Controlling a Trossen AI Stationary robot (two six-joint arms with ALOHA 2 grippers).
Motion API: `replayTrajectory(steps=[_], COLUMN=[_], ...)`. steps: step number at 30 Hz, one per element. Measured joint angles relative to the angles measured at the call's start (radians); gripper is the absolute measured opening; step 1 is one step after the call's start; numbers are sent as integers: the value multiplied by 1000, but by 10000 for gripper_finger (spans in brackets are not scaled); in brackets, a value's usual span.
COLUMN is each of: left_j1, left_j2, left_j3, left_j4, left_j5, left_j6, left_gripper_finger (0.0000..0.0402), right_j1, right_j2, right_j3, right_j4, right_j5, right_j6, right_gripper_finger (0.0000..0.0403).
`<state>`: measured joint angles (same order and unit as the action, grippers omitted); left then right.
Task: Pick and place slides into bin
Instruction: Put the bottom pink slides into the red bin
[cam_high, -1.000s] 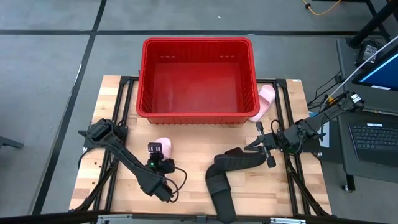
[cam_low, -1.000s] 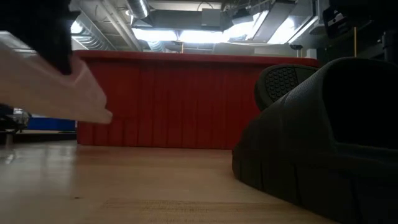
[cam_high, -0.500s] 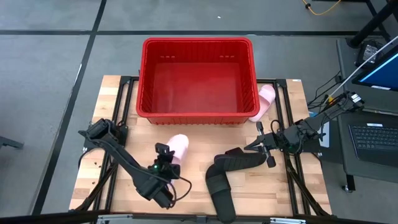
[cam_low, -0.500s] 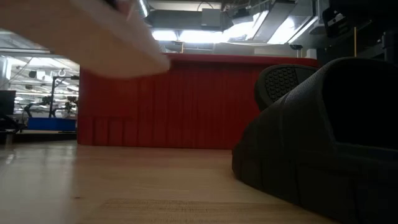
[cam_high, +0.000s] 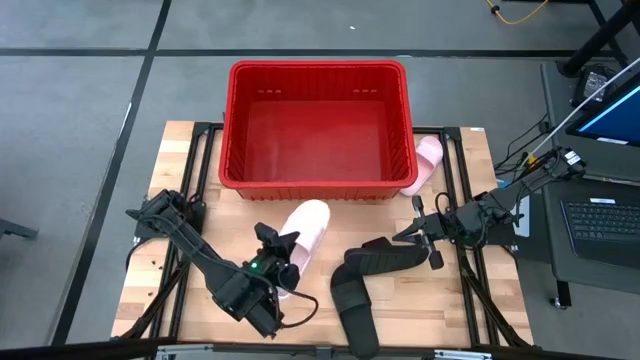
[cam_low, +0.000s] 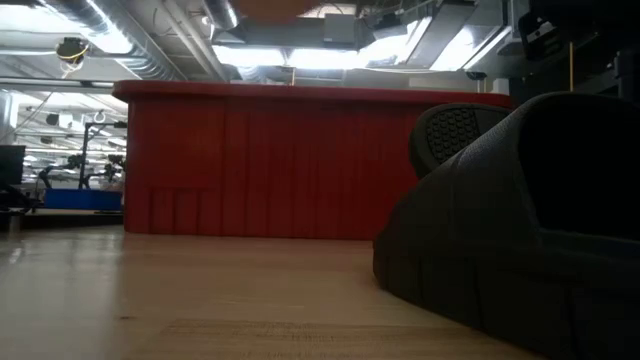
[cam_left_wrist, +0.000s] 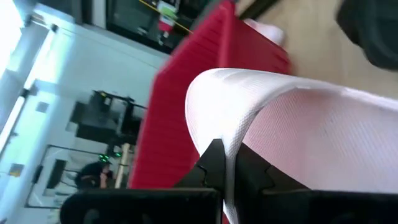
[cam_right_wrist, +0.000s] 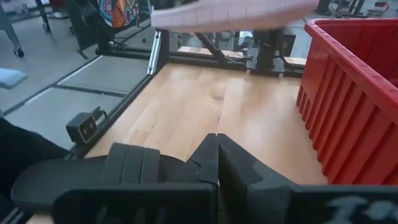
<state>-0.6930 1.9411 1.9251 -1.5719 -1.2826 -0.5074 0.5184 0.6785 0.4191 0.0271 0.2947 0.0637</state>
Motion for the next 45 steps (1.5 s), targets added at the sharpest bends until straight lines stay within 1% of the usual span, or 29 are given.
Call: replayTrajectory(steps=[4,6,9,14,21,26,28,33,37,41,45], left_j1=[36,63,112,219,376,469,495,527,528,528,529], left_j2=[0,0,-10,-56,-116,-135,-138,-137,-135,-135,-135], left_j3=[99,140,176,177,177,176,176,176,176,176,176], left_j4=[0,0,1,0,0,0,0,0,0,1,1], left_j5=[-47,-73,-93,-96,-84,-83,-63,-2,-3,-1,-1], left_j6=[58,87,182,259,394,472,502,499,511,524,588], left_gripper_finger=[3,3,3,3,3,3,3,3,3,3,3], right_j1=[0,0,0,0,0,-9,-21,-70,-100,-118,-131], right_j2=[0,0,0,0,0,-1,-1,-1,-1,-1,-1], right_j3=[0,0,0,0,0,0,0,0,0,0,0], right_j4=[48,92,155,202,236,303,322,322,322,322,340], right_j5=[0,0,0,8,164,170,170,184,225,229,229], right_j6=[0,-27,-86,-179,-328,-435,-455,-461,-439,-413,-421], right_gripper_finger=[7,7,7,7,7,7,7,7,7,7,7])
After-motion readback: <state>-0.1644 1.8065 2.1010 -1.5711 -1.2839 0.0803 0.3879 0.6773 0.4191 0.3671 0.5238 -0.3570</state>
